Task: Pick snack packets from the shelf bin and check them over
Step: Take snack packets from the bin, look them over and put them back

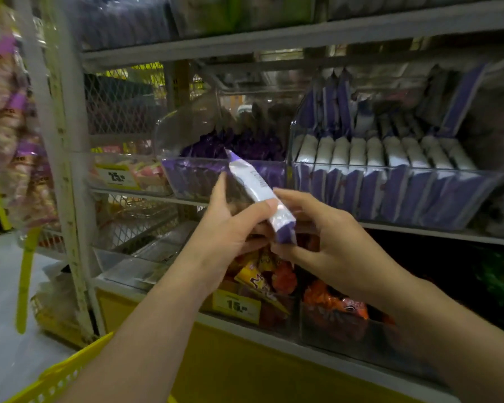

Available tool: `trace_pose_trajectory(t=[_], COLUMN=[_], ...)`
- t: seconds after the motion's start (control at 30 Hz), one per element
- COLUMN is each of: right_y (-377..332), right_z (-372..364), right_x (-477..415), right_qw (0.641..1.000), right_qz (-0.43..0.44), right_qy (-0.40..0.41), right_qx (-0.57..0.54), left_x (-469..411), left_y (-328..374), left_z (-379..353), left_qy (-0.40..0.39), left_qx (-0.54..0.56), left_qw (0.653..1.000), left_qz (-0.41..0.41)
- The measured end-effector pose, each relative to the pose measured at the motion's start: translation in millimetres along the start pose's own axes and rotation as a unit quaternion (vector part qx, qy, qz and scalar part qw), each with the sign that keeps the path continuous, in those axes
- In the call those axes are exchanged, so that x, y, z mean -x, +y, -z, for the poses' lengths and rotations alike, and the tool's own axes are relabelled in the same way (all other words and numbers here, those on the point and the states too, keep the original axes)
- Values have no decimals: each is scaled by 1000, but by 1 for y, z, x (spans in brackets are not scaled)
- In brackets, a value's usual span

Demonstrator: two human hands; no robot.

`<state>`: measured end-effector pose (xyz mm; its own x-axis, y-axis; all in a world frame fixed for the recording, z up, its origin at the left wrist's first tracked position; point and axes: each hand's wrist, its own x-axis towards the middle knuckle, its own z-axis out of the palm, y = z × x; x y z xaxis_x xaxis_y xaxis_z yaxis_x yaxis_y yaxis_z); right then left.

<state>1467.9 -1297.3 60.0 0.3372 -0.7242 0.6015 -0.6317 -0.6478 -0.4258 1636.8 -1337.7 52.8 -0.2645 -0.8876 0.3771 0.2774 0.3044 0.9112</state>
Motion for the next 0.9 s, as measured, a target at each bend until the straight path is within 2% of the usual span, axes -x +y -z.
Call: trace_pose_trajectory(t=[0.2,0.33,0.5,0.57,0.7,0.83,0.9], right_y=[-20,-24,-10,-1,17,29,35], right_z=[56,102,151,165,187,199,200], right_x=[-6,-11,-19,-26,-45,-66,-74], right_qw=[998,992,977,969,955,956,959], right_qz=[-8,-9,-24,-38,-47,-72,-75], right_qy=[58,118,207,223,228,175,148], right_qx=[-29,-38,41,100,186,224,231], left_x=[-20,-41,-84,-103,-143,-177,-192], left_y=[44,67,74,73,82,86,83], left_z=[-40,-62,-78,-82,-93,-106,-112], left_qy=[-10,-46,-24,-11,6,7,2], left_qx=[-163,-209,-303,-387,-537,-670,-705], left_qw=[981,958,925,895,810,708,666], left_qz=[-109,-188,-226,-223,-233,-222,-244])
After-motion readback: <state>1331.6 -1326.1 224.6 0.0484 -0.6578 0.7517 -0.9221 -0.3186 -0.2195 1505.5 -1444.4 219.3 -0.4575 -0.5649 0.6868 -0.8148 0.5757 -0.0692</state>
